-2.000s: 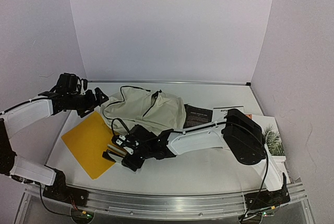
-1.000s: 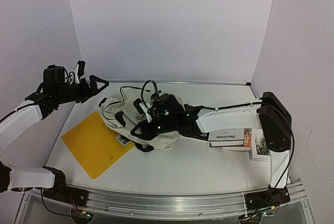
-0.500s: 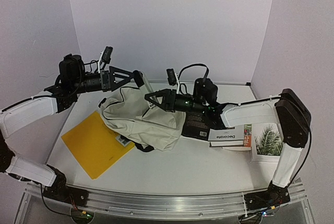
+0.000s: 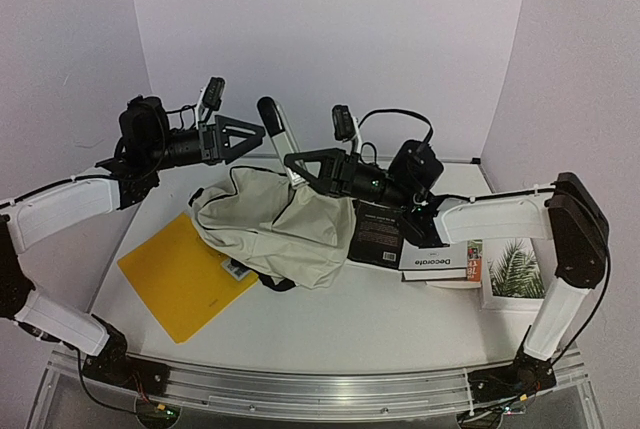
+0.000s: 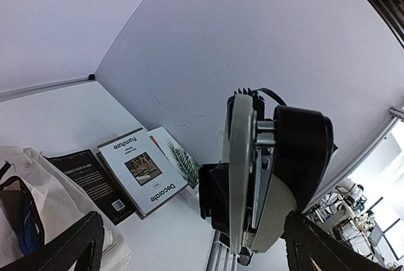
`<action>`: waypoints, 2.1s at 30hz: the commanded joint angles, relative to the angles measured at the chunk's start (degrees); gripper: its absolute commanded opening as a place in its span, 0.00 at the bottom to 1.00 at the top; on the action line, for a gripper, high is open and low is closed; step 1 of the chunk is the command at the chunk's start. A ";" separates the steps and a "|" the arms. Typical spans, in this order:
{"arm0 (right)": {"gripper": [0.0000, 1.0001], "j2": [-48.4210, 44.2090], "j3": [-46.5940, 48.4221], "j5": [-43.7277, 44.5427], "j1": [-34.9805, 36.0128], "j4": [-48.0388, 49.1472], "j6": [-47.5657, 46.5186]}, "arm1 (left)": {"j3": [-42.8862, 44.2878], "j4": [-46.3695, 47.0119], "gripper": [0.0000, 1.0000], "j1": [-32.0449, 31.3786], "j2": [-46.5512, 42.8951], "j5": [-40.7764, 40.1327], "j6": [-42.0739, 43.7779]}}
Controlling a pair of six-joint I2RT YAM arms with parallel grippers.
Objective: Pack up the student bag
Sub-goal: Place the stationery in the student bag.
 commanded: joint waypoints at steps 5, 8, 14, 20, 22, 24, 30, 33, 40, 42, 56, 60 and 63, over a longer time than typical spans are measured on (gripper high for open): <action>0.00 -1.85 1.09 -1.17 -0.07 7.86 0.84 | 6.40 10.36 0.99 -4.93 4.35 4.04 -3.31; 0.00 -1.94 0.70 -0.80 -0.05 7.83 0.44 | 6.03 13.21 0.96 -5.15 4.87 3.51 -4.60; 0.00 -2.72 -0.83 0.57 -0.04 8.27 0.51 | 6.26 14.70 0.87 -5.34 5.34 5.52 -5.57; 0.00 -2.83 -0.86 0.54 -0.05 8.31 -0.12 | 6.45 15.81 0.86 -5.36 4.95 3.89 -6.23; 0.00 -2.48 -0.96 0.54 -0.08 8.31 -0.03 | 6.92 17.32 0.80 -5.56 5.60 4.00 -7.19; 0.00 -2.43 -1.08 0.56 -0.07 8.37 0.02 | 7.17 18.60 0.75 -5.78 6.41 4.23 -8.18; 0.00 -2.86 -1.87 1.43 -0.05 8.14 -0.71 | 7.00 21.09 0.59 -5.99 7.54 4.05 -10.43; 0.00 -2.69 -2.32 1.89 -0.04 8.13 -1.02 | 6.82 22.62 0.50 -6.04 8.15 3.95 -11.97; 0.15 -4.39 -5.71 6.70 -0.07 6.11 -4.39 | 6.94 21.33 0.27 -6.02 8.69 2.81 -12.77; 0.26 -5.51 -6.48 8.47 -0.05 4.42 -5.85 | 7.14 18.70 0.24 -5.95 8.42 2.26 -11.61; 0.85 -11.56 -4.08 30.76 -0.06 -24.28 -16.65 | 9.86 -11.57 0.16 1.42 4.51 -4.19 -2.29; 0.80 -9.33 0.69 37.91 -0.06 -36.39 -17.74 | 8.15 -17.52 0.16 6.83 3.39 -5.10 -1.39; 0.70 -6.37 5.19 40.58 -0.06 -43.63 -17.99 | 7.78 -21.66 0.16 9.54 3.57 -5.19 0.62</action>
